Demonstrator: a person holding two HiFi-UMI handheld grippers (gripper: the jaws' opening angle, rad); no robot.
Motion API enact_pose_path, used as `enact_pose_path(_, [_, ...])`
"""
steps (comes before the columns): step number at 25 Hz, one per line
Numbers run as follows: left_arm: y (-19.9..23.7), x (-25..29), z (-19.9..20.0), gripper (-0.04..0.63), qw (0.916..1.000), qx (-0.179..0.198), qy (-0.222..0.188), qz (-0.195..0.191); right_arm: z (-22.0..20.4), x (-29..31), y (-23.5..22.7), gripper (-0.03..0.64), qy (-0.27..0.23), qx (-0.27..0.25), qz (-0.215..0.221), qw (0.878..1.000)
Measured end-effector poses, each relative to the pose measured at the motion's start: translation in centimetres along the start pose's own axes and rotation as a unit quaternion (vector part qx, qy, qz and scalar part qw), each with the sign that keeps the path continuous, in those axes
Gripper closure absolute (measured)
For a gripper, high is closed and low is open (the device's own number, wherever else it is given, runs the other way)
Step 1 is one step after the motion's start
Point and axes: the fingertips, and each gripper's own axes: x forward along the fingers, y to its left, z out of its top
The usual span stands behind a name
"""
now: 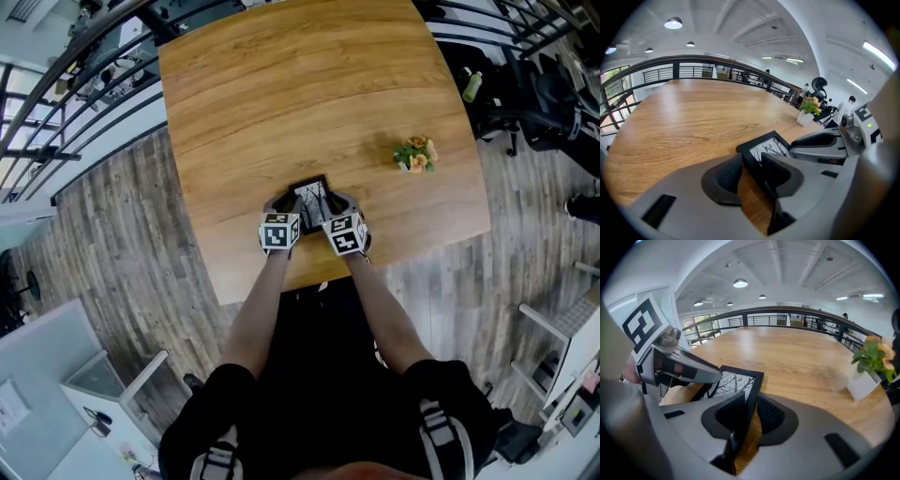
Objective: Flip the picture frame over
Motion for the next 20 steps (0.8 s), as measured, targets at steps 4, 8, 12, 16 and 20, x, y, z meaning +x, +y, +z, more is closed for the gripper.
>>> enact_pose_path(4, [0.3,-0.4,0.3,0.449,1.0000,0.008,-0.005,0.001,0.2,-0.3,0.0,0.499,-0.006,0.005,0.012,1.000])
enact_pose_path(8, [1.0,-1.3,0.8,0.449,0.9999,0.008,-0.015,0.003,0.3,-1.2,-0.5,0.497,-0.016,0.011,0.019,1.000])
enact_pose_path(12, [1.6,-2.3,0.8,0.451,0.9995,0.010,-0.027,0.013,-0.3,-1.9,-1.2,0.508,-0.018,0.020,0.019,0.999])
enact_pose_path(16, [1.6,-3.4,0.8,0.451,0.9989,0.006,-0.040,0.025,-1.2,-3.1,-1.5,0.588,-0.017,0.019,0.026,0.999])
enact_pose_path(20, [1.1,-4.9,0.7,0.517,0.9981,0.020,-0.047,0.035,-1.7,-4.1,-1.5,0.611,-0.016,0.002,0.037,0.999])
